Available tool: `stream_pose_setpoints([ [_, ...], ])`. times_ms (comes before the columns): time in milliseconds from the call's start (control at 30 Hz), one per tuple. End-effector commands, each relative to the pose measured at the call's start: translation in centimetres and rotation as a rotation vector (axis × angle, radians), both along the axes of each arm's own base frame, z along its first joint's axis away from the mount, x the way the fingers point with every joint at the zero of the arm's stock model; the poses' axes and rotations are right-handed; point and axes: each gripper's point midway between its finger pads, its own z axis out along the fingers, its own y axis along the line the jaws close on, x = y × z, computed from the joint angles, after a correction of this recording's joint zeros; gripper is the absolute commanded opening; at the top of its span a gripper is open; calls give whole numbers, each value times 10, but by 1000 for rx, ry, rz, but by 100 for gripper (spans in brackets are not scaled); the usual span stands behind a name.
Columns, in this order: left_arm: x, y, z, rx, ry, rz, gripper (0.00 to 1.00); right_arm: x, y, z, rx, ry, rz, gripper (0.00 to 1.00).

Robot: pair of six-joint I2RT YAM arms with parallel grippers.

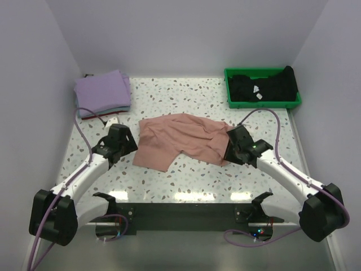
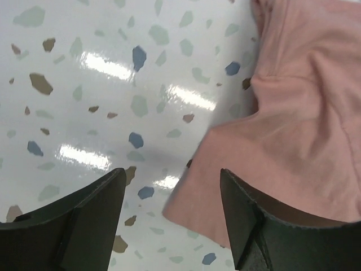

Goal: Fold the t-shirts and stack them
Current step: Flatten the tshirt out

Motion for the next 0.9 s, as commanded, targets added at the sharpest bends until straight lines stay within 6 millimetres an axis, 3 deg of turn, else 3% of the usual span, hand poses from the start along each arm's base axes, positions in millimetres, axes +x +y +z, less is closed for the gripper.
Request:
stream_pose_setpoints([
  [0,-21,9,-22,30,62,83,72,5,10,9,65,-44,-9,38],
  [167,-42,6,-51,36,133,69,66,-2,7,6,72,-45,-10,39],
  [867,-45,-21,-62,-63,129,-59,53,-11,6,3,88,-40,-4,41],
])
